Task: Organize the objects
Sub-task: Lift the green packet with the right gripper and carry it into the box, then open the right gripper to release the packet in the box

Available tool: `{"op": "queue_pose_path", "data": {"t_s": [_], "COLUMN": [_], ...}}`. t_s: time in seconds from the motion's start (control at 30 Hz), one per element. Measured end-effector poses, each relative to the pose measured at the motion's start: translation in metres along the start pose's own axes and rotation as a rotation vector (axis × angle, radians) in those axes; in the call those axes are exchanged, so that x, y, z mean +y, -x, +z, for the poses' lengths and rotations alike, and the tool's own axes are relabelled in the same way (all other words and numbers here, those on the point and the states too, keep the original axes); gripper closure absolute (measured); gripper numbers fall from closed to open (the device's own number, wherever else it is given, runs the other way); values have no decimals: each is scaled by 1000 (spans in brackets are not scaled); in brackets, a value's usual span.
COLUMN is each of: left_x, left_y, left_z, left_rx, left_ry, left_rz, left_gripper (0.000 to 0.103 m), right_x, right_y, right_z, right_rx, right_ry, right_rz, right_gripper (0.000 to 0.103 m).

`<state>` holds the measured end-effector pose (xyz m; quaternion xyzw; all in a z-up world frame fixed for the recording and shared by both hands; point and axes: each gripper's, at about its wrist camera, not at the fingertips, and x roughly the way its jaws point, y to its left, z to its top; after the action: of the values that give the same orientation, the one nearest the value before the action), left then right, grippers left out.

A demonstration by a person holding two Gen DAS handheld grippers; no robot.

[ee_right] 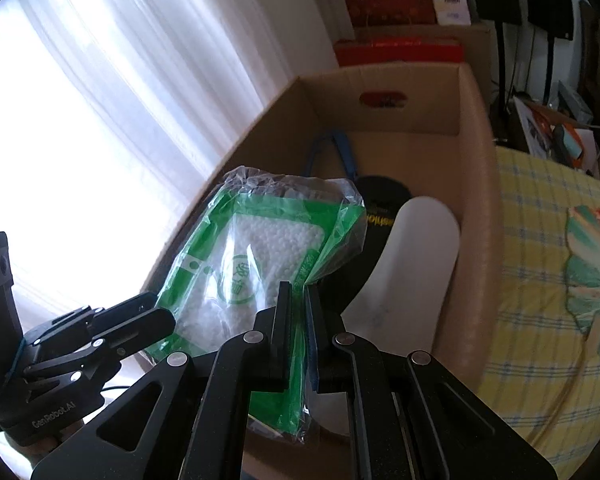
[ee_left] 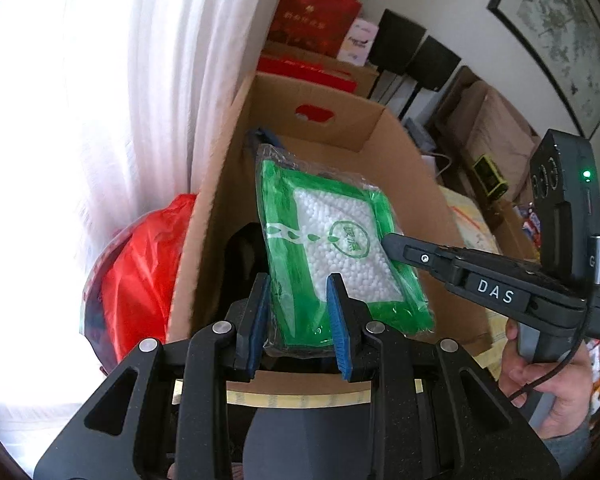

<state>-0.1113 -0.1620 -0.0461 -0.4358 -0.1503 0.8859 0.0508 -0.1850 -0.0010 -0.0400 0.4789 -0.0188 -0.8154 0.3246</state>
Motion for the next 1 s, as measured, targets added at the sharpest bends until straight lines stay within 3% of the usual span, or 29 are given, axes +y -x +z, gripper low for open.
{"op": "queue_pose_path", "data": {"t_s": [0.2, 0.3, 0.5, 0.57, 0.73, 0.8, 1.0], "left_x": [10, 9, 6, 5, -5, -11, -24], "left_y": [-12, -16, -9, -5, 4, 6, 8], "left_z": [-2, -3, -1, 0, 2, 1, 2], "left_rx": [15, 29, 16, 6, -22, -32, -18], "left_ry": [1, 3, -2, -4, -13, -26, -35], "left_rz": [48, 35, 33, 35, 35, 41, 18], "left_gripper": [77, 78, 78, 74, 53, 47, 34], "right_x": [3, 2, 9, 10, 15, 14, 3], "right_y": [-21, -25, -14, -5, 19, 24, 53], "right_z": [-6, -6, -8, -8, -11, -8, -13], "right_rx": [55, 67, 40, 24, -27, -43, -69], "right_ry": [10, 2, 34, 46, 75, 89, 75], "right_rz": [-12, -1, -19, -25, -63, -79, -65], "right_gripper": [94, 93, 93, 92, 62, 59, 38]}}
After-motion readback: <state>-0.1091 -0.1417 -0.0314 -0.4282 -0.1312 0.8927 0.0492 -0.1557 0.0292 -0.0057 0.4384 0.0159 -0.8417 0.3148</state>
